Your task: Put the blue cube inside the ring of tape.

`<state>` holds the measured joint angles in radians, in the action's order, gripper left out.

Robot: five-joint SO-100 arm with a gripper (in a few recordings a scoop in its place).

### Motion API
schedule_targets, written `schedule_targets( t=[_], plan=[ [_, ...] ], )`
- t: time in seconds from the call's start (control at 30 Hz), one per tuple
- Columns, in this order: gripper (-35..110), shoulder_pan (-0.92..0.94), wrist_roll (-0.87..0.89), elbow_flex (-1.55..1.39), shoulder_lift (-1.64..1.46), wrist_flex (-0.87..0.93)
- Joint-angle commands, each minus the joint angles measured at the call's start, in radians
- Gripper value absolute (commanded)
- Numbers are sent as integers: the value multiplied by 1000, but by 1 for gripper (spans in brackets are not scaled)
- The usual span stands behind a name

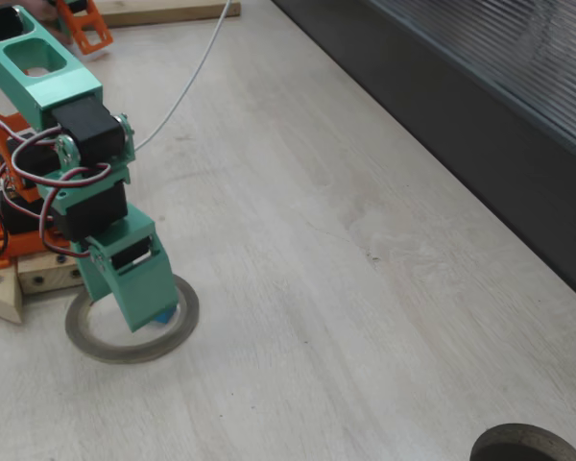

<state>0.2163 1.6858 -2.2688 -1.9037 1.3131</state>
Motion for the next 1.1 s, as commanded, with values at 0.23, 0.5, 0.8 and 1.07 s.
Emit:
schedule_targets(
  t=[0.23, 0.5, 0.8, 1.07],
  plan=[
    [55, 11, 15, 0, -18, 12],
    [55, 11, 17, 121, -20, 23],
    [49, 17, 17, 278, -20, 23],
    [7, 167, 11, 365, -20, 23]
  ],
)
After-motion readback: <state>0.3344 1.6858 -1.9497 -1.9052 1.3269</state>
